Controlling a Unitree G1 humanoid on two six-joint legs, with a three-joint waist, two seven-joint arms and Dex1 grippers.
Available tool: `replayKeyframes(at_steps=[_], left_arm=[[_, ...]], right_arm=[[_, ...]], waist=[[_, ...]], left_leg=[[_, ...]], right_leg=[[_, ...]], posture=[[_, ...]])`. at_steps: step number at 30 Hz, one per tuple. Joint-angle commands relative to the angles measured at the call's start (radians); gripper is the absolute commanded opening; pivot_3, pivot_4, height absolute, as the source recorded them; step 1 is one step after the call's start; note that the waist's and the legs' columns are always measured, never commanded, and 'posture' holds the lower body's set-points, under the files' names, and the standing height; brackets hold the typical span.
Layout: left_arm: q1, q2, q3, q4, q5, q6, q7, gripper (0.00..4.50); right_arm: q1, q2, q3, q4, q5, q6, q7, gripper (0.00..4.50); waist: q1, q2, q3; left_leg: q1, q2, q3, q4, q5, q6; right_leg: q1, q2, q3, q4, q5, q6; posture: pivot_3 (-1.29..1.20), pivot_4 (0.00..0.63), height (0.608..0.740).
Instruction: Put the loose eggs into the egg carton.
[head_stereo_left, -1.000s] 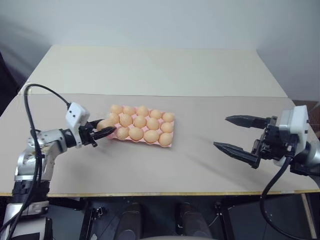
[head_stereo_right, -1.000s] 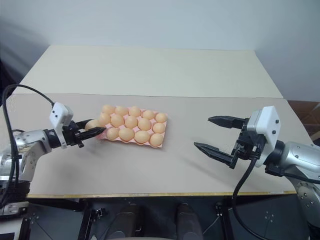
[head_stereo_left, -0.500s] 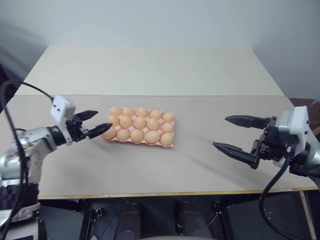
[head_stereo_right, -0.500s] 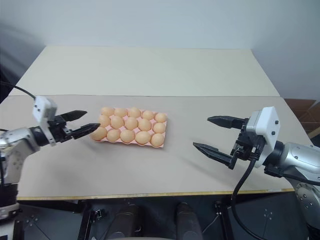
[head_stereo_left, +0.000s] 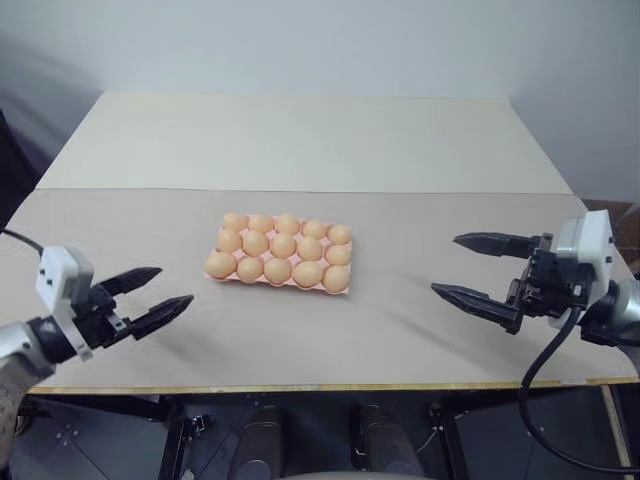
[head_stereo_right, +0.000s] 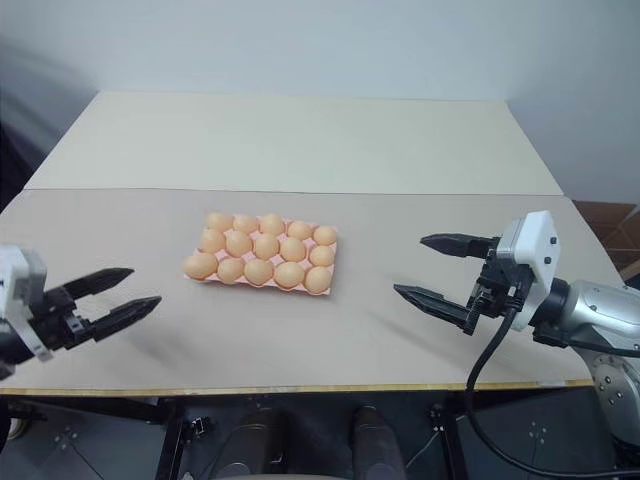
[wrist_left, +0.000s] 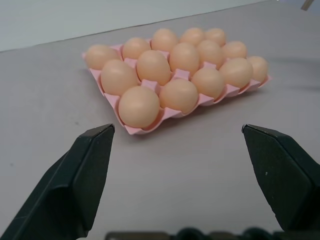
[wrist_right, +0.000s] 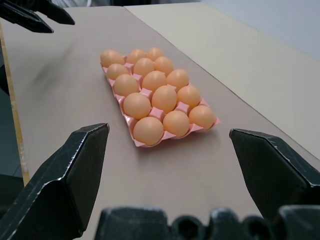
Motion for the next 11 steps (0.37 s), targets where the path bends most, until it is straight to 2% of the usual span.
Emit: replayKeyframes(at_steps=[1, 11], left_arm=[[0.013, 0.003, 0.059, -0.059, -0.057, 0.009, 0.025, 4.46], [0.06, -0.003, 0.093, -0.077, -0.109, 0.01, 0.07, 4.46]], right_arm=[[-0.016, -0.012, -0.017, -0.007, 0.001, -0.022, 0.015, 4.5], [-0.062, -0.021, 0.006, 0.026, -0.008, -0.016, 0.043, 4.5]], waist=[[-0.002, 0.0, 0.0], [-0.004, 0.0, 0.0]], left_leg=[[0.0, 0.0, 0.0, 0.0, 0.0, 0.0], [0.0, -0.001, 0.001, 0.0, 0.0, 0.0]], right_leg=[[0.0, 0.0, 0.0, 0.0, 0.0, 0.0], [0.0, 0.0, 0.0, 0.0, 0.0, 0.0]], posture=[[0.0, 0.15, 0.74], [0.0, 0.15, 0.74]])
